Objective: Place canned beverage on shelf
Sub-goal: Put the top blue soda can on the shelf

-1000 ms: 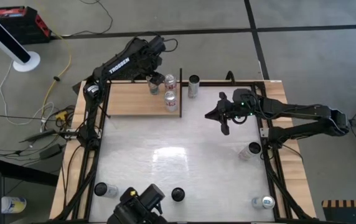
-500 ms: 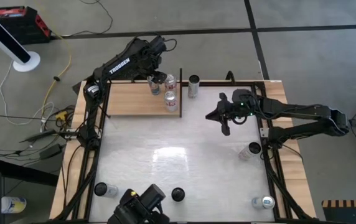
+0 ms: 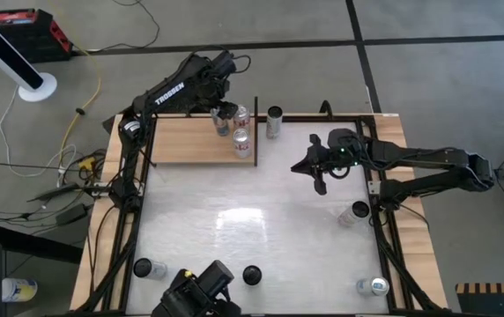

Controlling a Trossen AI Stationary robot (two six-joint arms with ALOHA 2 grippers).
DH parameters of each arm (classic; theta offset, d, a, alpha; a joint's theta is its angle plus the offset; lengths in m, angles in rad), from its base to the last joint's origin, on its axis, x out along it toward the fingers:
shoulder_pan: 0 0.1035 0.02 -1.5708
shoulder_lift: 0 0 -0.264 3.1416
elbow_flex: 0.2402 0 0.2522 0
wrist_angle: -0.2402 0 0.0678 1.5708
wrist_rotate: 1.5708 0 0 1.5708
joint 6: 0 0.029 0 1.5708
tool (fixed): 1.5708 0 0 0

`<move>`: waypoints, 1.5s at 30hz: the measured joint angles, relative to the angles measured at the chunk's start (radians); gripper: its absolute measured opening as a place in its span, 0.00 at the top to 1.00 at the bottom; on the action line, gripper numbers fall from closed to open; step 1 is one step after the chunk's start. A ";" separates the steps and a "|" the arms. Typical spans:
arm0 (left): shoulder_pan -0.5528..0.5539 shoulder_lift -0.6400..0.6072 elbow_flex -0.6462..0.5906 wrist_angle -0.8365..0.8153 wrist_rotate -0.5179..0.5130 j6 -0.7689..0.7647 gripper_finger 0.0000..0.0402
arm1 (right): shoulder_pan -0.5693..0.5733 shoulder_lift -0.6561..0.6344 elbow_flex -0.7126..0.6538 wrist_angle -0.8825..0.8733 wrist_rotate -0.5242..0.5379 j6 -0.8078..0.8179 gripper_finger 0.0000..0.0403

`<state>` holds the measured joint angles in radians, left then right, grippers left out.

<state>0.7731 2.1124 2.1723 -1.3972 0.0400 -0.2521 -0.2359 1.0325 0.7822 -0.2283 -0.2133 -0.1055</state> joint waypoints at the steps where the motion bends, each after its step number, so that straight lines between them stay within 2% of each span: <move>1: 0.000 0.000 0.000 0.000 -0.001 -0.002 0.36 | 0.000 0.000 0.000 0.000 0.000 0.000 0.87; 10: 0.000 0.000 0.000 -0.008 -0.056 0.000 0.36 | 0.000 0.000 0.000 -0.007 0.000 0.000 0.87; 29: 0.001 0.000 0.000 0.002 -0.015 0.046 0.36 | 0.000 0.000 0.000 -0.034 0.000 0.000 0.87; 45: 0.003 0.000 0.000 -0.012 -0.022 0.045 0.36 | 0.000 0.000 0.000 -0.052 0.000 0.000 0.87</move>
<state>0.7757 2.1124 2.1723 -1.4090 0.0181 -0.2068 -0.2356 1.0325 0.7822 -0.2804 -0.2131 -0.1055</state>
